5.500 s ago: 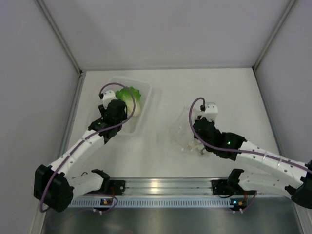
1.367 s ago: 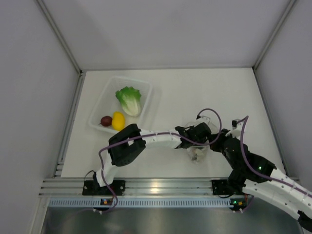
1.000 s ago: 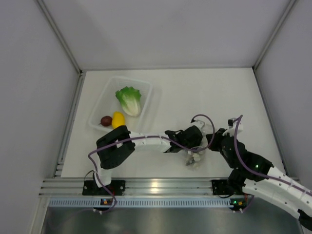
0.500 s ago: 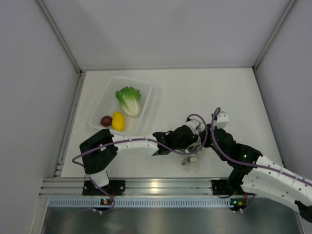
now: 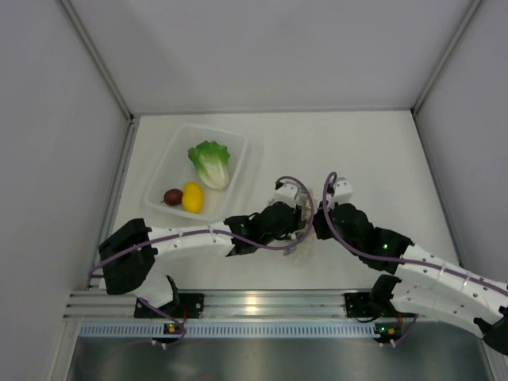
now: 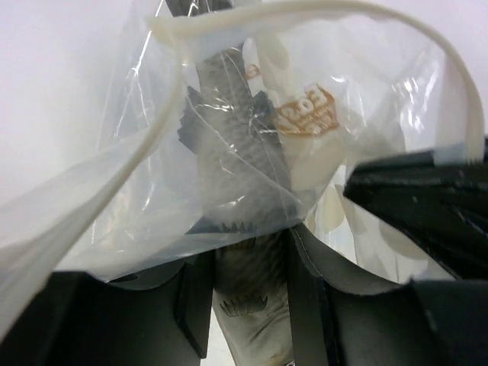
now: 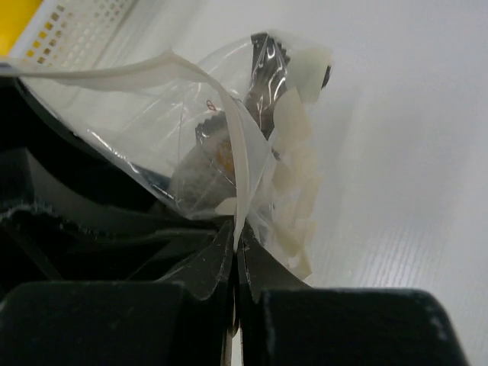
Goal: Open the zip-top bag and remove the fake food
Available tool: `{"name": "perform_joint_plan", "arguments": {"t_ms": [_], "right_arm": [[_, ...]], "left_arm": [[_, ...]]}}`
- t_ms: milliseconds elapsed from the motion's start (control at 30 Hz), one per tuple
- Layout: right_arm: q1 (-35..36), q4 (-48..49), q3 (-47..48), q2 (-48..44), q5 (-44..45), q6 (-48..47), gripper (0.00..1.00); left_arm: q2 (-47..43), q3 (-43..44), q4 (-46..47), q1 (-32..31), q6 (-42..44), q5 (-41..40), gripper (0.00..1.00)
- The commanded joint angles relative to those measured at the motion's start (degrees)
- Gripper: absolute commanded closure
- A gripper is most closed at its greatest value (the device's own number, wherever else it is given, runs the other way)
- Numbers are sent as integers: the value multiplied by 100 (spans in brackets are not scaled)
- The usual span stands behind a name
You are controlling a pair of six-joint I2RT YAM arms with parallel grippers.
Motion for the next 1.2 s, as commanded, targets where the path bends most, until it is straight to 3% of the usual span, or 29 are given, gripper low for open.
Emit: {"name": "perform_joint_plan", "arguments": {"t_ms": [0,133,367,533,767,1067,1167], "right_arm": [[-67,719,-127,-30,-653,-230,100],[125,1178,-259,67,-883,-247,100],[1048,1486,-199,304,-242,-388,100],[1435,1346,-110,778,267,-397,100],[1444,1284,-277,1121,892,-168,100],[1436,1802,-348,1675,1305,235,100],[1427,1531,-181,1886,1797,411,100]], "left_arm": [[-431,-62,304,137,-475,-898,100],[-379,8,269,260,-826,-1041,100],[-124,210,208,445,-1178,-1419,100],[-97,228,207,699,-1381,-876,100],[-369,35,207,1086,-1670,152,100],[-879,-431,602,1376,-1891,664,100],[-923,-563,734,1403,-1900,1023,100]]}}
